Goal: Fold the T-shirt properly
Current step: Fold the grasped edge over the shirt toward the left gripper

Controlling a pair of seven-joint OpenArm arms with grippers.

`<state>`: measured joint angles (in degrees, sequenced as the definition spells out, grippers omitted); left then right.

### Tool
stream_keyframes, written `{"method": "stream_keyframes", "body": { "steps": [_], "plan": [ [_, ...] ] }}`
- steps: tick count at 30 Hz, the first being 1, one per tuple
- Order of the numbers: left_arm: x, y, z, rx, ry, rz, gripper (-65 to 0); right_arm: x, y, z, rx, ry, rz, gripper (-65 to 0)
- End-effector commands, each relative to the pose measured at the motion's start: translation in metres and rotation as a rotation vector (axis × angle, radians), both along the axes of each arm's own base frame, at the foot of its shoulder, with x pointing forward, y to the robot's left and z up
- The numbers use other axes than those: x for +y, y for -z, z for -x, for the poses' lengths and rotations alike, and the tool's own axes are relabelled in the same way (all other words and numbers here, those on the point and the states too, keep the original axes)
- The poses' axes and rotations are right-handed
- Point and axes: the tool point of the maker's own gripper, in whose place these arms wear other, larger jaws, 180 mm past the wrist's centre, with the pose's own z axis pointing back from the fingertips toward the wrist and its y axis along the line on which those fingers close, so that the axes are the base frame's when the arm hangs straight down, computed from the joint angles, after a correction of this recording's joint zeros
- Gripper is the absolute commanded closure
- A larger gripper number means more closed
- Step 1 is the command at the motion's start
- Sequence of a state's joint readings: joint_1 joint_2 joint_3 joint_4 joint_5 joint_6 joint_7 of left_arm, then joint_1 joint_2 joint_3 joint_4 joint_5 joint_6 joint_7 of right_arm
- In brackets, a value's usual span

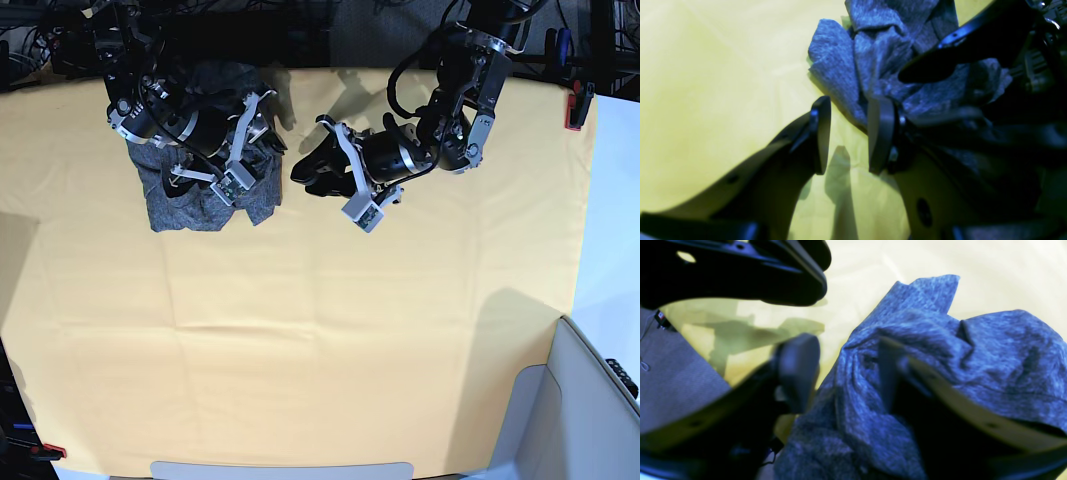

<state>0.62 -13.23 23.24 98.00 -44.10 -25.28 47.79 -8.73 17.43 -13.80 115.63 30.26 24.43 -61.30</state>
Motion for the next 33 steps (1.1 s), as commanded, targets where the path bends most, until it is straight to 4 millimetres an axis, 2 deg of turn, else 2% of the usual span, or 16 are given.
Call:
{"method": "stream_keyframes", "body": {
  "steps": [1, 4, 9, 11, 14, 17, 20, 22, 24, 28, 33],
  "plan": [
    [-0.001, -0.021, -0.008, -0.064, 0.005, 0.034, -18.7, 0.006, -0.012, -0.004, -0.032, -0.013, -0.044, -42.1],
    [0.004, -0.03, -0.007, -0.099, 0.016, 0.023, -18.7, 0.013, -0.02, -0.004, -0.022, -0.022, -0.106, -47.9],
    [0.007, -0.047, -0.006, -0.157, 0.033, 0.016, -18.7, 0.024, -0.043, -0.013, -0.045, -0.043, -0.205, -48.3],
    [0.007, -0.046, -0.002, -0.151, 0.034, 0.019, -18.7, 0.023, -0.049, -0.02, -0.065, -0.044, -0.212, -48.3],
    [0.006, -0.042, 0.004, -0.137, 0.035, 0.018, -18.7, 0.011, -0.055, -0.031, -0.092, -0.002, -0.206, -48.2],
    [0.007, -0.034, 0.014, -0.107, 0.032, 0.022, -18.7, -0.018, -0.059, -0.043, -0.117, 0.087, -0.187, -48.2],
    [0.007, -0.032, 0.017, -0.099, 0.031, 0.023, -18.7, -0.053, -0.053, -0.042, -0.115, 0.163, -0.131, -47.4],
    [0.007, -0.028, 0.021, -0.084, 0.03, 0.023, -18.7, -0.068, -0.046, -0.034, -0.094, 0.18, -0.092, -42.5],
    [0.01, -0.025, 0.023, -0.077, 0.031, 0.013, -18.7, -0.076, -0.037, -0.023, -0.062, 0.176, -0.059, -31.9],
    [0.013, -0.023, 0.023, -0.075, 0.032, 0.003, -18.5, -0.082, -0.021, -0.004, -0.003, 0.171, -0.03, 0.0],
    [0.013, -0.022, 0.023, -0.075, 0.031, 0.001, -18.5, -0.086, -0.01, 0.009, 0.033, 0.175, 0.002, -1.5]
  ]
}}
